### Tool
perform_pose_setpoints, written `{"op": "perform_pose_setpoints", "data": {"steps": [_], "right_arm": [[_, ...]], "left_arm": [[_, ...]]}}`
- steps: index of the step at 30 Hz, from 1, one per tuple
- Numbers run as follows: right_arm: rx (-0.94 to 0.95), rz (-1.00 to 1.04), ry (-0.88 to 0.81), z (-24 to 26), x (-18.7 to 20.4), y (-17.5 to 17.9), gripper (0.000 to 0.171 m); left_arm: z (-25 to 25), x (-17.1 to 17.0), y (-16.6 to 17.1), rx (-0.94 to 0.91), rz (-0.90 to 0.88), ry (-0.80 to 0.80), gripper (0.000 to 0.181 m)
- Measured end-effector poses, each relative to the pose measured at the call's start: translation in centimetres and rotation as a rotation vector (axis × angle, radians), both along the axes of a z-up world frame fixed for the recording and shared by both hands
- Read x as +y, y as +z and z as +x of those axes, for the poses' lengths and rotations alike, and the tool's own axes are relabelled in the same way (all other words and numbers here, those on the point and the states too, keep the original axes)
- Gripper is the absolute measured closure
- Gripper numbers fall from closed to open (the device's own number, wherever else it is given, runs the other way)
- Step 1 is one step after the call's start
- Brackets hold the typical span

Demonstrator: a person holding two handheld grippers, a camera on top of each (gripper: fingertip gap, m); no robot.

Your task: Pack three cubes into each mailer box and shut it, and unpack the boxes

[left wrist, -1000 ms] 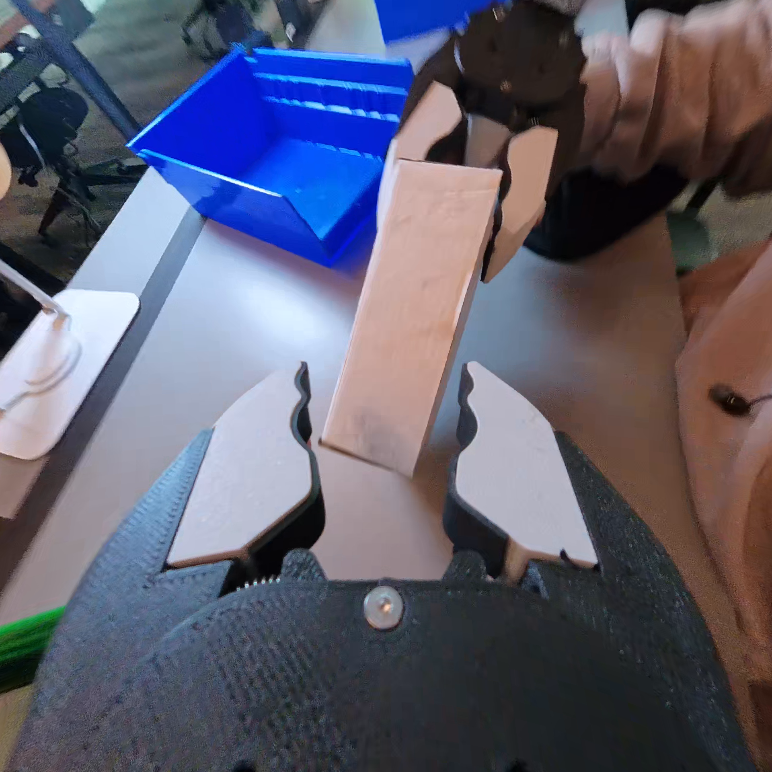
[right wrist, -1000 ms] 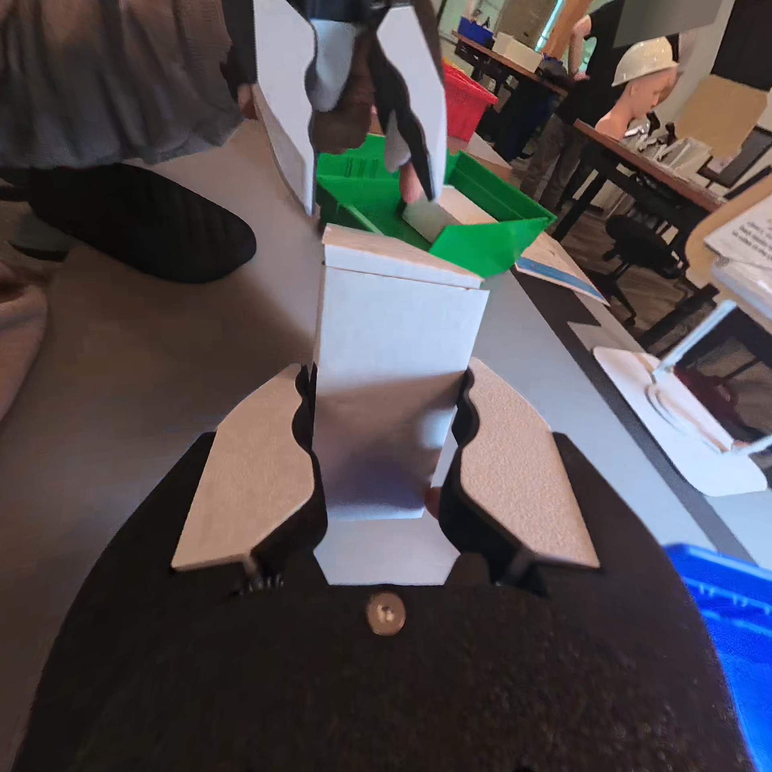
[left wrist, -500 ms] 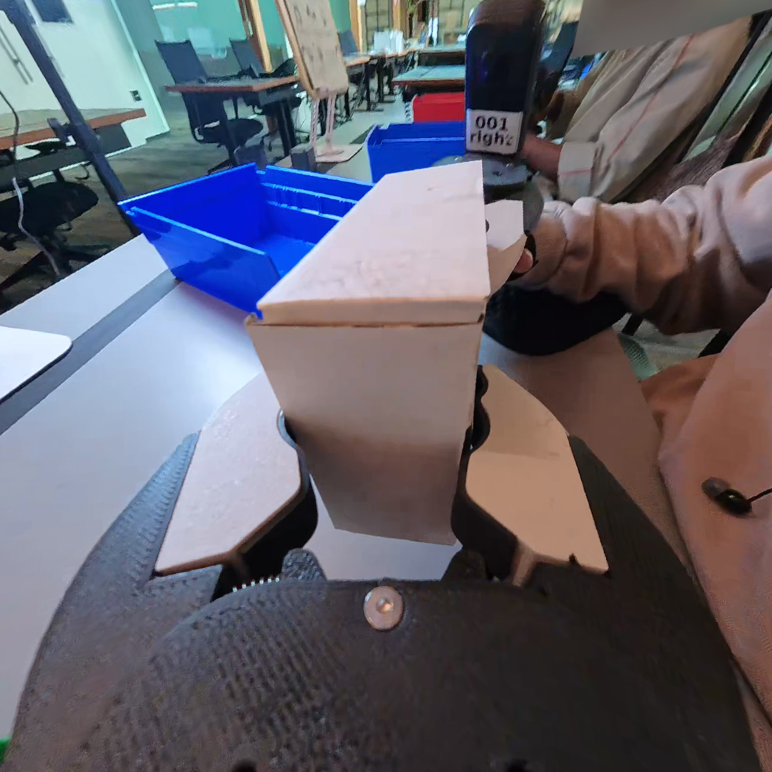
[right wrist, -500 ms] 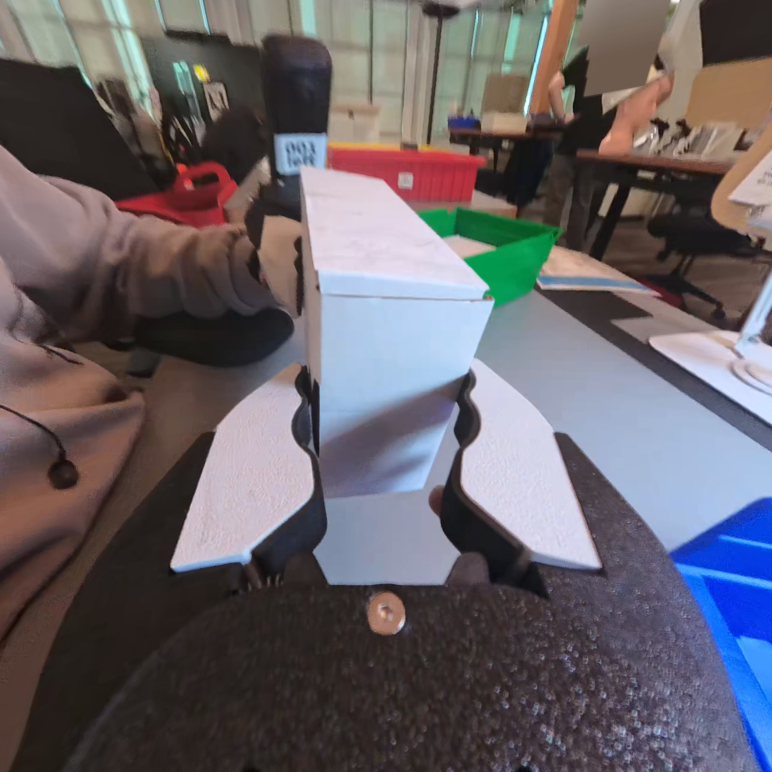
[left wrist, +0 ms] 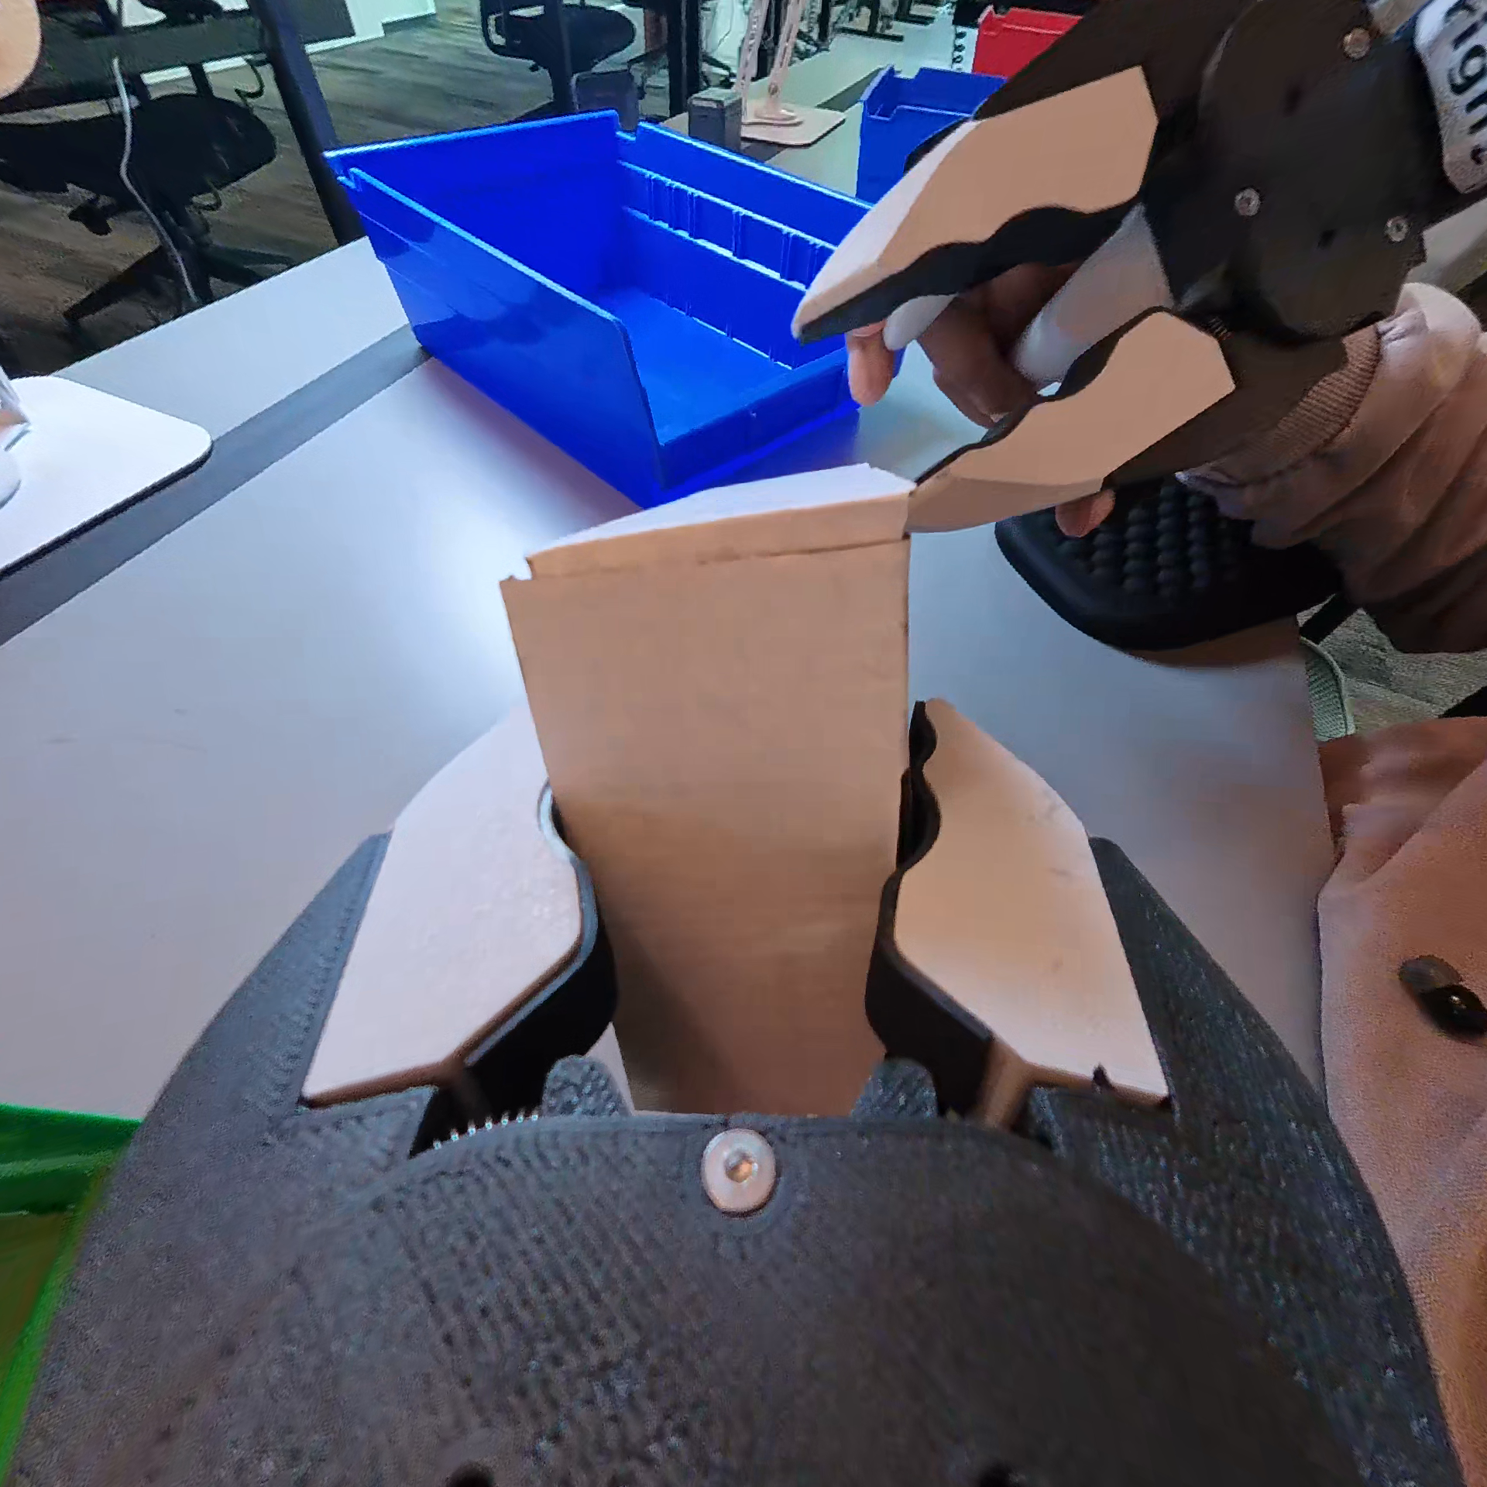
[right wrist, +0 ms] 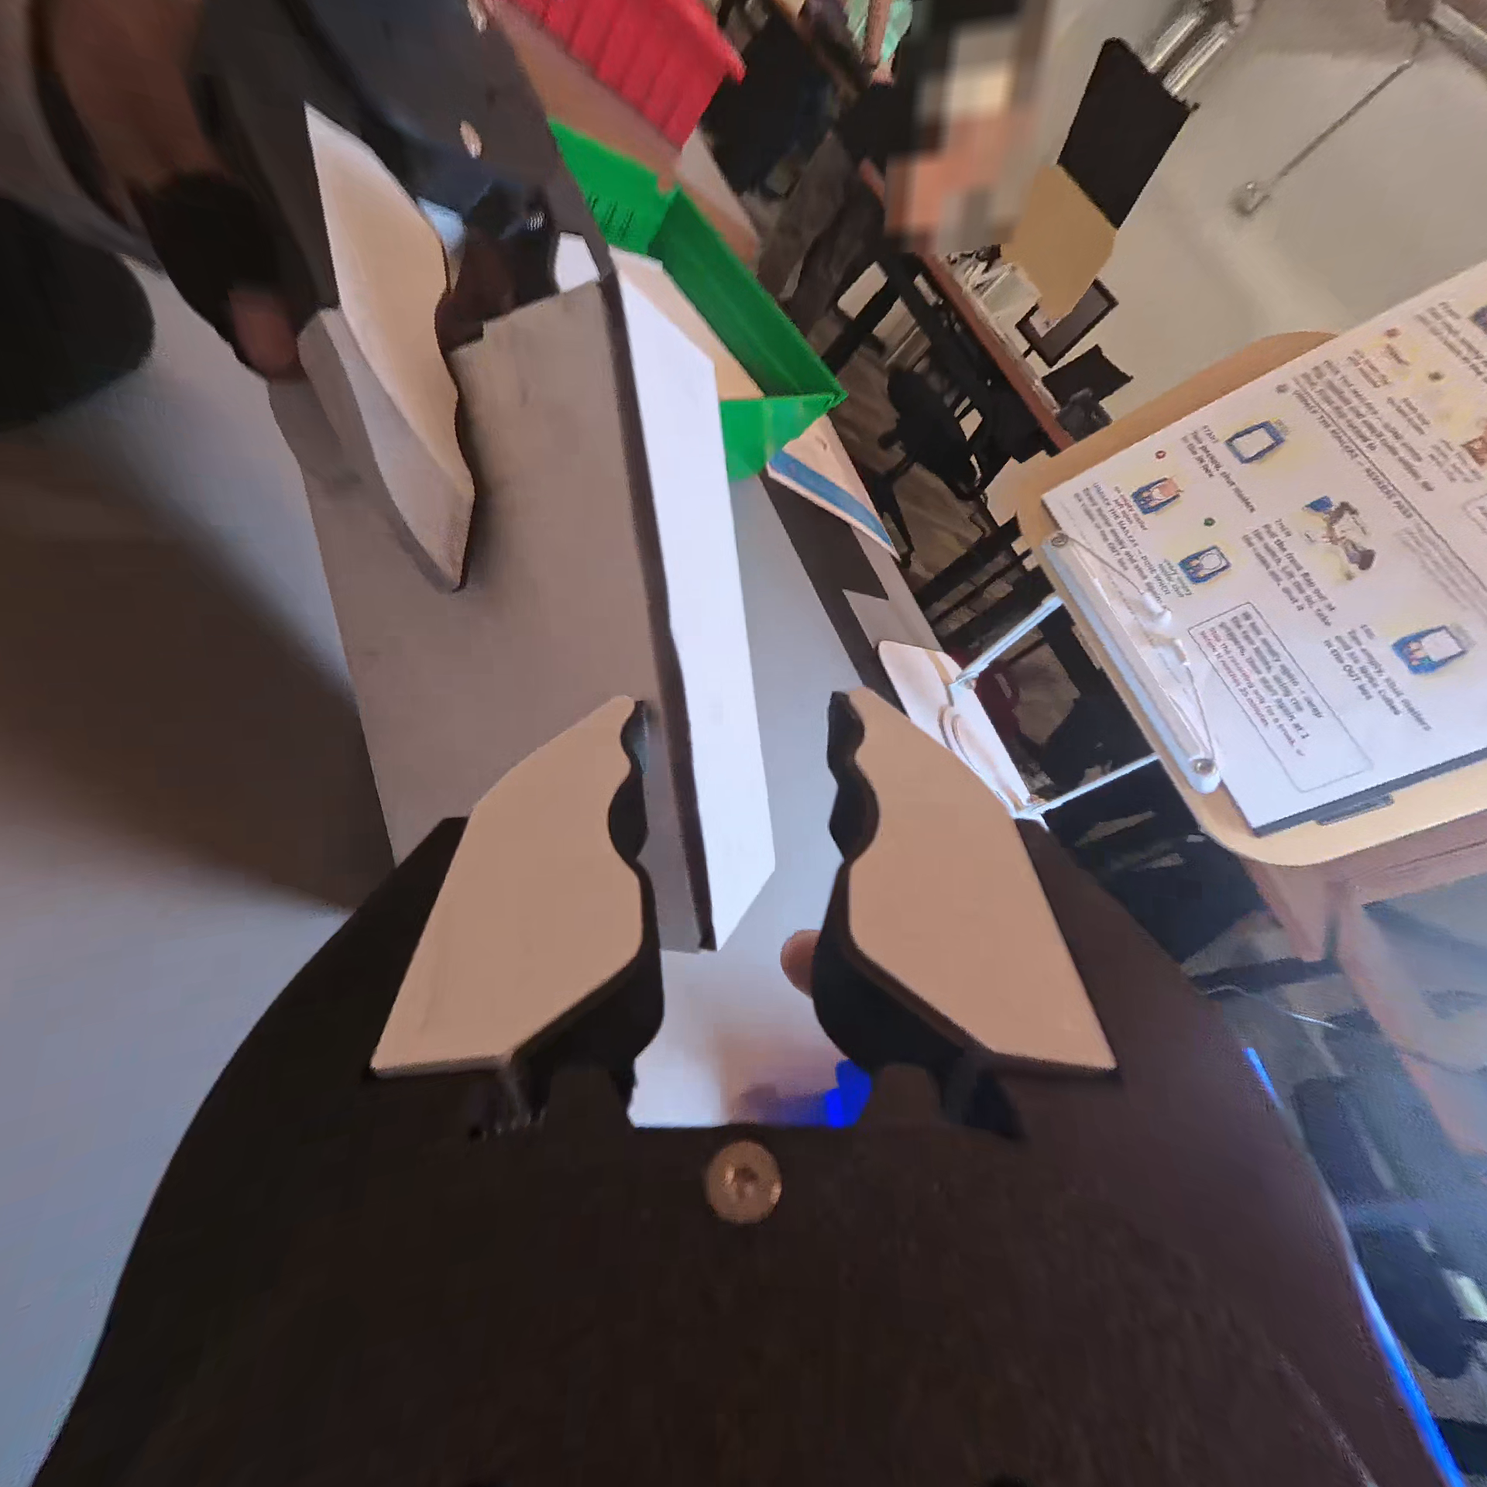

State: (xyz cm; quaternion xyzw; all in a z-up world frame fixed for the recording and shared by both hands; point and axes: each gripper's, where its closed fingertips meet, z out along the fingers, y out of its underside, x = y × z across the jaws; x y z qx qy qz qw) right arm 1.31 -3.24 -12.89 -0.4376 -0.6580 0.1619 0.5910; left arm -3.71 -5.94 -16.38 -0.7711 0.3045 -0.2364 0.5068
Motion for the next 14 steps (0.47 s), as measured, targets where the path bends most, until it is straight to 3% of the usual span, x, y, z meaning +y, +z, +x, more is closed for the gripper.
{"op": "perform_pose_setpoints", "data": {"steps": [14], "right_arm": [[-0.134,0.232,-0.045,-1.5,-0.6,0.9,0.146]], "left_arm": [[-0.5,-0.3,-0.8,-0.013,-0.059,0.047,0.102]]}}
